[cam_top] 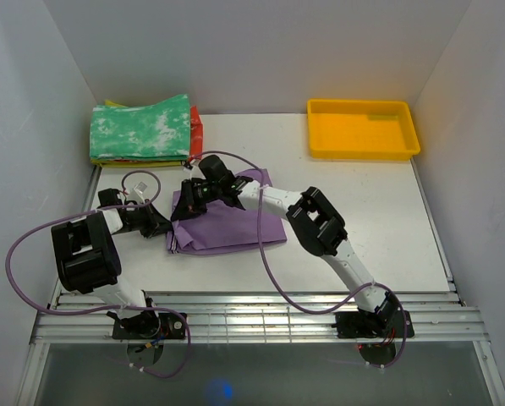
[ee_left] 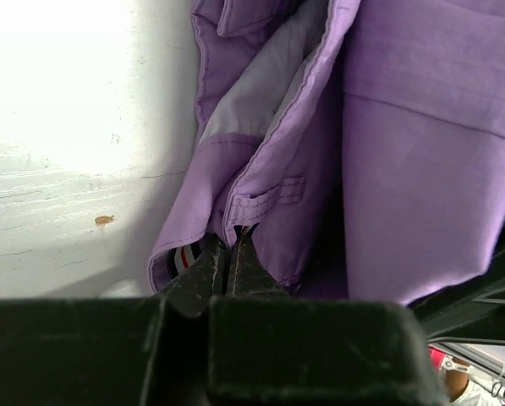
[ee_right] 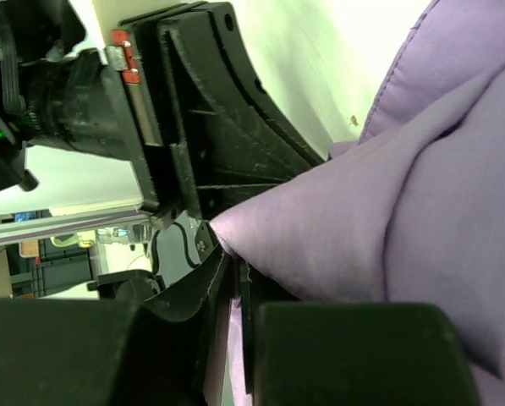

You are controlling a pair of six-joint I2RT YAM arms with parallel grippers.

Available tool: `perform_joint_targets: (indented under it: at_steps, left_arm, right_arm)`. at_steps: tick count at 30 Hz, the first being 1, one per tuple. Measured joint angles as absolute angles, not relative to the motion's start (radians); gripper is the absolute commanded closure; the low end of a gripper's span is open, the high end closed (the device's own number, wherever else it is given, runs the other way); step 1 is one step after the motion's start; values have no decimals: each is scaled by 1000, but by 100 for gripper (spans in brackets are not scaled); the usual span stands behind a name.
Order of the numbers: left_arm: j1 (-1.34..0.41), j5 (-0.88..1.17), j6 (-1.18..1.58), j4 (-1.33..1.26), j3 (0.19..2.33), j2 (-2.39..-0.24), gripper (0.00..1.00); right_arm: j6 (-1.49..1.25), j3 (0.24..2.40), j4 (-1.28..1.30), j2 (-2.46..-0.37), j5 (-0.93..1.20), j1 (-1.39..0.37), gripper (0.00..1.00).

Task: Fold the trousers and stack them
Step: Fold the trousers

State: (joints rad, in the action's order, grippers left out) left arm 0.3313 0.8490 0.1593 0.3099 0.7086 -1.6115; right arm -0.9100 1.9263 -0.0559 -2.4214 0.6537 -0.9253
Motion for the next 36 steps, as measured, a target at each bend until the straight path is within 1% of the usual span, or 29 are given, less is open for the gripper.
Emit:
perform_joint_targets:
  at_steps: [2,3,5,6,7,9,10,13,15,19,22,23,24,26,27,29,30,31,32,33,34,36]
  left_arm:
    - [331,847,160,309,707,-1610,84]
    - [331,845,162,309,707,-1609,66]
    - [330,838,159,310,707,-1604,54]
    - [329,829,158,318,707,-1600,48]
    - [329,818,155,331,710,-1596,39]
    - [329,780,142,367,725,-1588,35]
    - [332,768,138,387,735,-1579,31]
    - [337,725,121,445,770,-1529,26]
    - [347,707,110,480,804,-1486,20]
    - [380,687,78,556,891,-1428,16]
    - [407,678,43,613,943,-1402,16]
    - [414,680,28,635,957,-1395,17]
    - [421,682,14,656,972,-1390,21]
    - [424,705,-15,691,1003,-1385,26]
    - [421,719,-32,719,1026,-1385,31]
    - [414,734,-62,760,1049,-1386,35]
    - [410,740,-78,781,1055,-1386,40]
    - [407,741,-93,804,1055,-1386,41]
    - [402,741,-110,823,1052,-1386,45]
    - [398,741,-124,839,1047,-1387,49]
    - [395,746,-141,853,1043,-1387,55]
    - [381,766,-178,875,1043,-1394,57]
  right_arm:
    - [-916,1931,-56,-2432,653,-926,72]
    - [-917,1932,-57,-2437,653,-927,54]
    - [-921,1933,-59,-2444,653,-929,33]
    - [-923,1933,-59,-2446,651,-931,16]
    - [-922,1933,-57,-2446,653,-931,12]
    - [-915,1936,-66,-2445,663,-928,7]
    - [-911,1937,-76,-2444,670,-924,6]
    - [-899,1937,-89,-2439,694,-908,4]
    - [-880,1935,-92,-2430,714,-889,4]
    - [-824,1898,-96,-2355,759,-825,2]
    - [-748,1866,-69,-2251,791,-752,2]
    - [-716,1858,-54,-2214,801,-726,2]
    - [-668,1850,-31,-2174,805,-698,4]
    - [-582,1829,28,-2099,811,-643,6]
    - [-533,1812,58,-2057,810,-611,8]
    - [-424,1763,137,-1978,804,-540,10]
    - [-369,1739,184,-1945,796,-506,13]
    - [-308,1717,232,-1919,779,-470,16]
    - [-245,1692,281,-1899,762,-434,20]
    - [-188,1668,334,-1885,744,-401,33]
    - [-133,1639,373,-1877,728,-372,39]
    - [-34,1574,450,-1870,714,-329,48]
